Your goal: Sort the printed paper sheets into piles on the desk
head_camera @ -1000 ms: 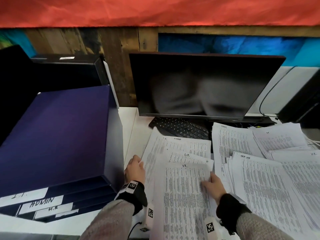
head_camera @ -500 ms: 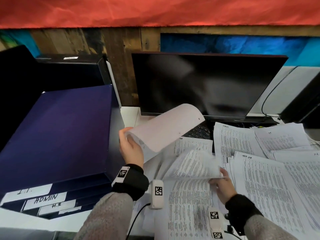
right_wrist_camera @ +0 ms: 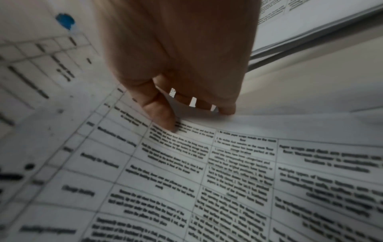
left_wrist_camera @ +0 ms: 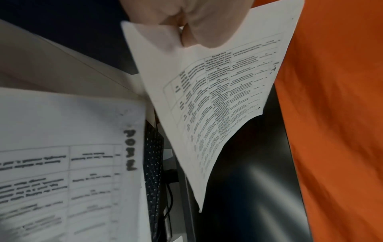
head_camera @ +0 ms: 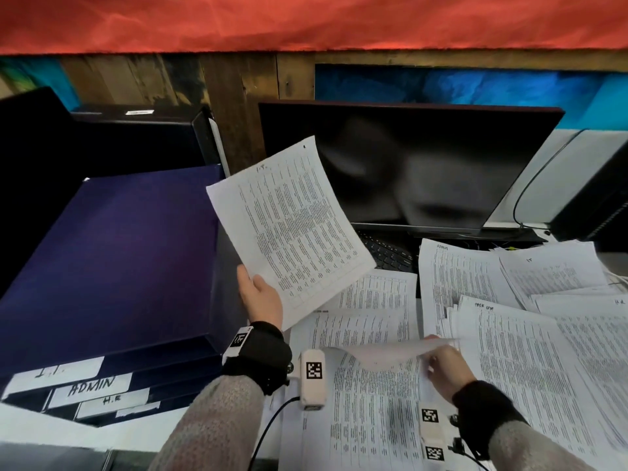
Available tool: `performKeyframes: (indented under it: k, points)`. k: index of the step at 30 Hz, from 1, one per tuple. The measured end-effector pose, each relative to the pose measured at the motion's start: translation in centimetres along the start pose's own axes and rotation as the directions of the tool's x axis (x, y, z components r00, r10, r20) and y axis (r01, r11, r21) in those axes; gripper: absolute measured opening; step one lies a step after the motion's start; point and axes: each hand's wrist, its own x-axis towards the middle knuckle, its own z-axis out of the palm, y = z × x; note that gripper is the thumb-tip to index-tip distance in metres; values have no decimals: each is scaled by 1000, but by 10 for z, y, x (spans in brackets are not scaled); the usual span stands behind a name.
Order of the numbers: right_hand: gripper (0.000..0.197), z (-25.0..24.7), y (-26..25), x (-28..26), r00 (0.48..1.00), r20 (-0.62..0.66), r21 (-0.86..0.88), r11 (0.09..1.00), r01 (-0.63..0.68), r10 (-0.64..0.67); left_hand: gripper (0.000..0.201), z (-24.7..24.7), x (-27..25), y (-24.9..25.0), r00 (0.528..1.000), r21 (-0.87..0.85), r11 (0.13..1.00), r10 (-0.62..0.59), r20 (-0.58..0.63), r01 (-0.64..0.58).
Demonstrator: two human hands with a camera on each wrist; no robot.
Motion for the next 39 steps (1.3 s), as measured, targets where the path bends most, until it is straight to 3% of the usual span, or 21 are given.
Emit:
performKeyframes:
  k: [5, 9, 11, 13, 16, 18, 21, 22, 23, 25, 26, 28, 32, 33, 34, 36, 39]
  points:
    - [32, 6, -3, 10, 997, -66, 28, 999, -27, 28, 27, 3, 8, -1, 997, -33, 998, 57, 47, -55]
    - [31, 7, -7, 12, 995, -102, 64, 998, -15, 21, 35, 3, 2, -17, 948, 175, 967, 130, 289, -186]
    - [29, 6, -7, 16, 993, -113, 26, 999, -25, 28, 39, 1, -14, -33, 884, 308, 914, 103, 456, -265]
    - [27, 7, -6, 18, 990, -140, -3, 1000, -16, 16, 39, -2, -28, -59, 805, 378, 884, -2, 593, -276]
    - [22, 9, -3, 19, 991, -134, -73, 997, 2, -12, 43, -10, -37, -96, 696, 434, 896, -251, 673, -97]
    - [11, 12, -1, 16, 994, -103, -105, 994, 11, -22, 44, -15, -43, -104, 622, 399, 917, -325, 712, 22]
    - [10, 17, 1, 12, 993, -98, -133, 990, 55, -68, 42, -18, -46, -102, 465, 400, 902, -428, 775, 162]
    - [15, 18, 1, 11, 990, -105, -173, 982, 78, -97, 33, -18, -45, -102, 458, 450, 881, -464, 759, 146]
    - [17, 18, 3, 13, 986, -110, -232, 968, 98, -126, 20, -18, -43, -100, 499, 508, 857, -477, 723, 83]
    - [11, 17, 9, 17, 979, -117, -377, 920, 110, -165, 21, -17, -37, -102, 686, 645, 753, -401, 607, -130]
    - [9, 16, 13, 19, 977, -118, -445, 889, 106, -176, 24, -15, -33, -103, 759, 700, 688, -349, 551, -192]
    - [12, 13, 21, 24, 976, -132, -561, 825, 69, -171, 30, -12, -29, -102, 814, 730, 672, -351, 462, -124]
    - [13, 15, 25, 23, 963, -183, -652, 757, 33, -200, 64, -1, -25, -103, 759, 645, 737, -533, 375, 199]
    - [11, 16, 25, 22, 962, -189, -662, 749, 25, -199, 65, 2, -25, -101, 753, 618, 754, -536, 383, 223]
    - [10, 16, 26, 21, 960, -191, -671, 741, 25, -205, 58, 5, -27, -100, 757, 603, 774, -507, 412, 191]
    - [8, 17, 27, 21, 960, -188, -679, 733, 27, -209, 39, 10, -36, -95, 748, 613, 790, -406, 525, -1]
    - [5, 16, 28, 21, 957, -202, -659, 752, 23, -207, 45, 16, -54, -97, 677, 641, 707, -316, 664, -298]
